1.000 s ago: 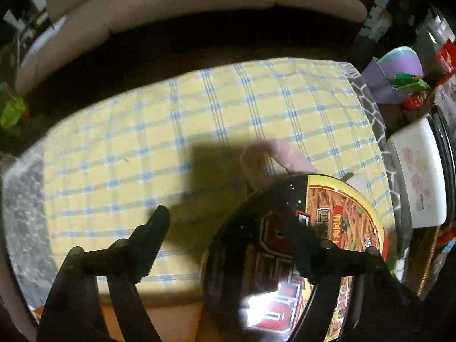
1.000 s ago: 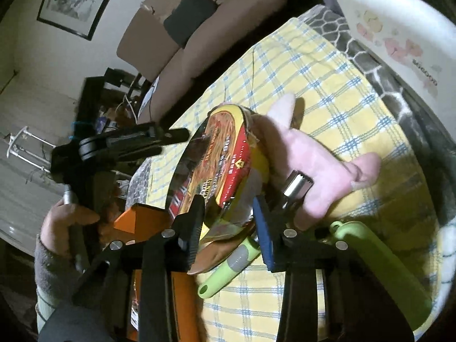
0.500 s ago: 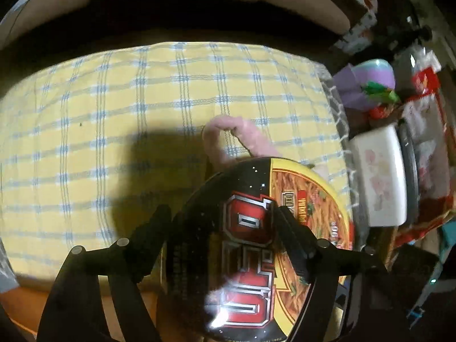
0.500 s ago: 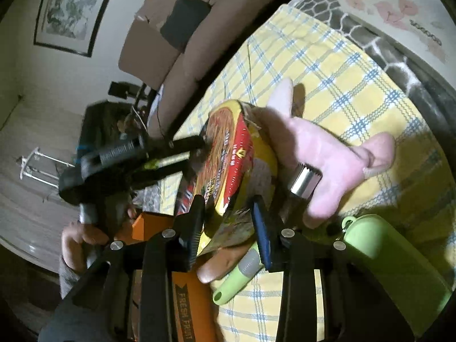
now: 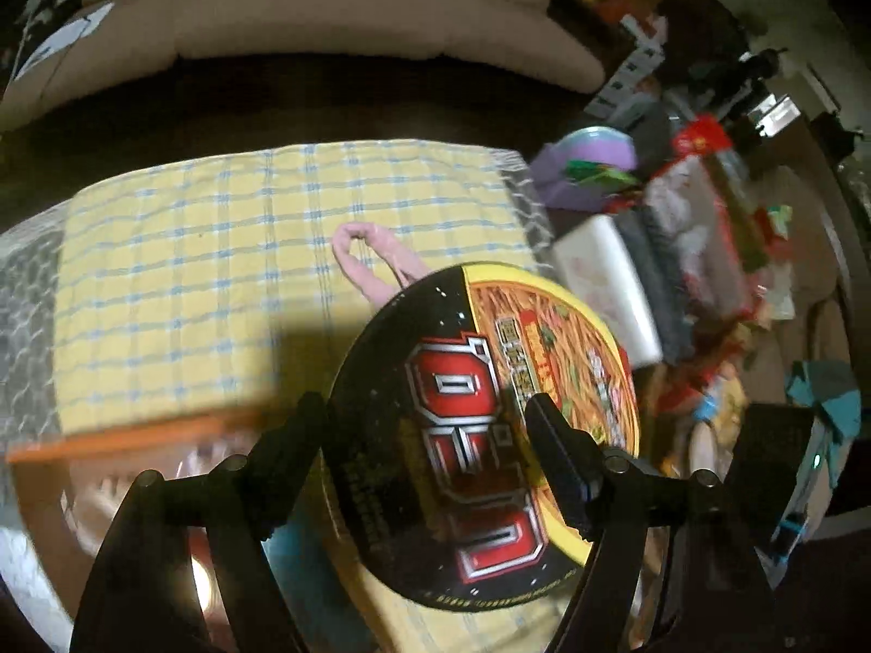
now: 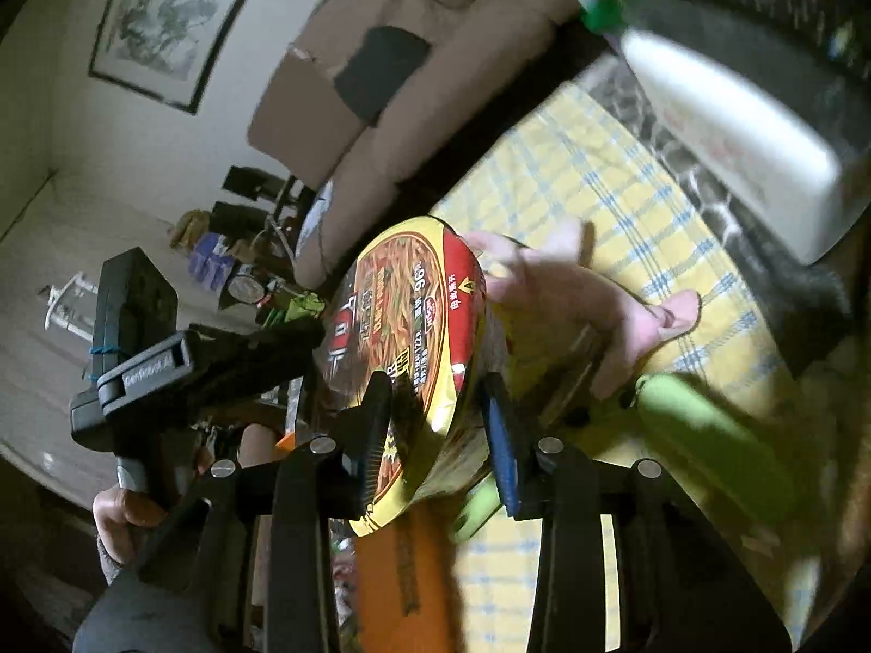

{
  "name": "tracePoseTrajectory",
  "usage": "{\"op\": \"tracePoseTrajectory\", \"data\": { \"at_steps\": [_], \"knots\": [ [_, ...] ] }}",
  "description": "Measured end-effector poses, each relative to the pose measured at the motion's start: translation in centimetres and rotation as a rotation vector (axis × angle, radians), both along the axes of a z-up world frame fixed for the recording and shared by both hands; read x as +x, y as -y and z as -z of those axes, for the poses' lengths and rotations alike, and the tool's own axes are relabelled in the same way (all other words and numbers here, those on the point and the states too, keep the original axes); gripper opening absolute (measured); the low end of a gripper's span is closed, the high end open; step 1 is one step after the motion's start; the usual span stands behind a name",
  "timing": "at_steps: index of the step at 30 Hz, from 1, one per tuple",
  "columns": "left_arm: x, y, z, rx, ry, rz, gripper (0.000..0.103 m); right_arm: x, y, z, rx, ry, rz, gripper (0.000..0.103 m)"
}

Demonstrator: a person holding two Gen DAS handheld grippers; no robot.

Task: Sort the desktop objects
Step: 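Grasp the UFO noodle bowl rim with the right tool and lift it, then lower the UFO noodle bowl into the orange box and open the right tool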

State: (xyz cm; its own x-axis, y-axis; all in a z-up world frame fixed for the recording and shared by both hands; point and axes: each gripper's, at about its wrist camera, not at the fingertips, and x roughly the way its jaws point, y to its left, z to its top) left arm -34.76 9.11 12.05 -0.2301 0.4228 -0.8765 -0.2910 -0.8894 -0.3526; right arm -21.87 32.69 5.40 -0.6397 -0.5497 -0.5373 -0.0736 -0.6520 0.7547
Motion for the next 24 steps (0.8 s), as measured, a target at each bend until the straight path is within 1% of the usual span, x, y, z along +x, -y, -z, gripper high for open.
{"op": "tracePoseTrajectory", "data": {
  "at_steps": [2,4,6,9,12,14,16,19,21,24],
  "knots": [
    [2.7,2.0,-2.1,0.013,-0.013,-0.01,0.076,1.4,1.3,-2.2,0.015,-0.018,-0.035,0.032],
    [5.7,4.5,-3.9,0.021,-0.028,-0.03,0.076,3.3,3.6,-4.3,0.03,-0.036,-0.087,0.032],
    [8.7,7.5,-5.0,0.025,-0.033,-0.063,0.077,4.6,6.0,-5.3,0.033,-0.037,-0.142,0.032],
    [12.7,12.0,-5.1,0.019,-0.018,-0.119,0.077,6.2,9.8,-5.7,0.039,-0.039,-0.209,0.032],
    [15.9,16.3,-3.8,0.011,-0.009,-0.179,0.077,7.4,14.2,-4.8,0.028,-0.025,-0.27,0.032],
    [17.7,19.1,-2.5,0.023,-0.003,-0.221,0.077,7.7,16.7,-4.1,0.036,-0.023,-0.301,0.032],
    [19.0,21.7,-0.6,0.048,0.018,-0.257,0.077,7.9,18.6,-3.0,0.039,-0.014,-0.318,0.032],
    [20.2,24.1,2.7,0.059,0.054,-0.29,0.077,7.9,21.1,-1.0,0.033,0.012,-0.337,0.032],
    [20.6,25.1,4.5,0.061,0.072,-0.301,0.077,7.8,22.3,0.4,0.052,0.027,-0.349,0.032],
    [21.1,26.3,6.5,0.07,0.093,-0.314,0.077,7.6,23.4,2.2,0.073,0.052,-0.352,0.032]
  ]
}}
